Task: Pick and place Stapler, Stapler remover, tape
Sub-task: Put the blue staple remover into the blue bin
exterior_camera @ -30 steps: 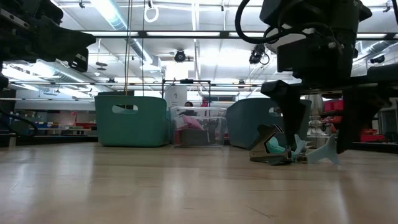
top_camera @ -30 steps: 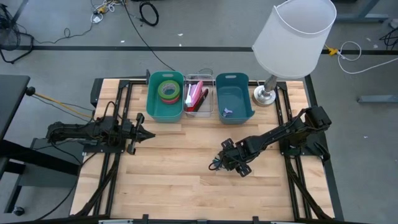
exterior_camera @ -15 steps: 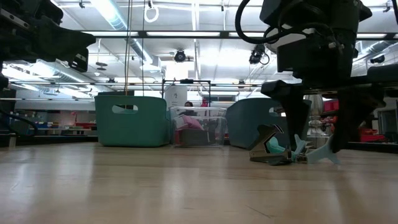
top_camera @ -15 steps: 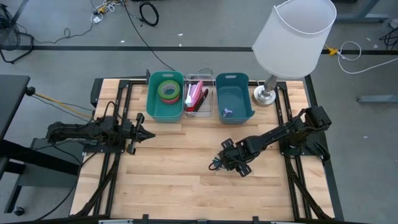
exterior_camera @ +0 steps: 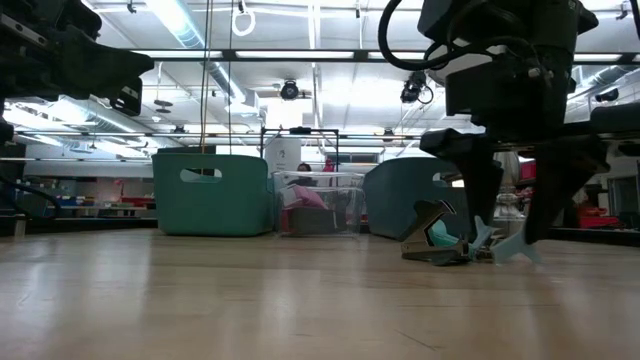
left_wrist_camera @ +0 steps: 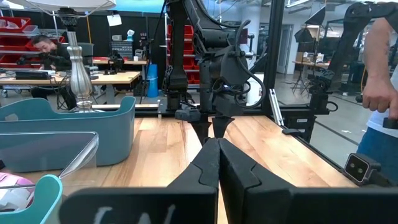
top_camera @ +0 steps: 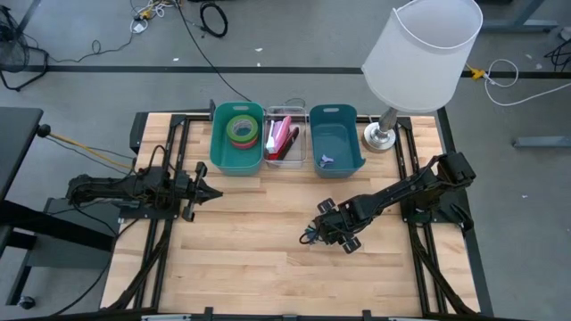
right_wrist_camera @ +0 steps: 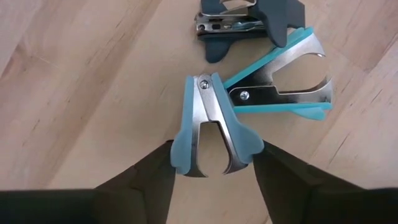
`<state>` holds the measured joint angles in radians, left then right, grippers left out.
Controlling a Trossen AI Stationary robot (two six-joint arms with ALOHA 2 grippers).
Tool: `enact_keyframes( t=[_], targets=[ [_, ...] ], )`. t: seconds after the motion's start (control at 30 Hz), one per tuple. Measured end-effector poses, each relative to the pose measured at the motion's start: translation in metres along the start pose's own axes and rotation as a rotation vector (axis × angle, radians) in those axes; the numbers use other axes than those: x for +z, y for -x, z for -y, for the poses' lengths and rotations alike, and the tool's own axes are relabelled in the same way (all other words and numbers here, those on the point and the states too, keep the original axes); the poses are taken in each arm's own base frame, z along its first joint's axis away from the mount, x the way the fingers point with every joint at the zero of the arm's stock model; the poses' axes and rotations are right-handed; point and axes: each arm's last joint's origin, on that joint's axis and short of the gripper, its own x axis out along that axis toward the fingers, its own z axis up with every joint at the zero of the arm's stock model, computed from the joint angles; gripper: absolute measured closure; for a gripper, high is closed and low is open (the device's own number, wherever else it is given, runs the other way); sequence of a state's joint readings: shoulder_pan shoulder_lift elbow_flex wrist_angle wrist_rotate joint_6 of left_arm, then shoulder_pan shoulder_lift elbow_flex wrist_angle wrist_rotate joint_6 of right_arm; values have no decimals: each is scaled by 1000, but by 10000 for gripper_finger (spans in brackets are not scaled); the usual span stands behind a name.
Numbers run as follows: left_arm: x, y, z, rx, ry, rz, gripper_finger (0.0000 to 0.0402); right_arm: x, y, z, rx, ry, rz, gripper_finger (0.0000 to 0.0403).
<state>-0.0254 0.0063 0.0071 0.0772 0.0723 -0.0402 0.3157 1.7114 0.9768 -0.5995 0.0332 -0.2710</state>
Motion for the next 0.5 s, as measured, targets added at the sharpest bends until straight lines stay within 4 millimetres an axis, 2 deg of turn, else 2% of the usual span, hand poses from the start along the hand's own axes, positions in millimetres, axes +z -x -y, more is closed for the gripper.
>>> enact_keyframes(
  t=[0.5],
  targets=[
    [0, 0, 0, 0, 0, 0, 399, -2, 0, 0, 2, 1, -16, 243]
  ],
)
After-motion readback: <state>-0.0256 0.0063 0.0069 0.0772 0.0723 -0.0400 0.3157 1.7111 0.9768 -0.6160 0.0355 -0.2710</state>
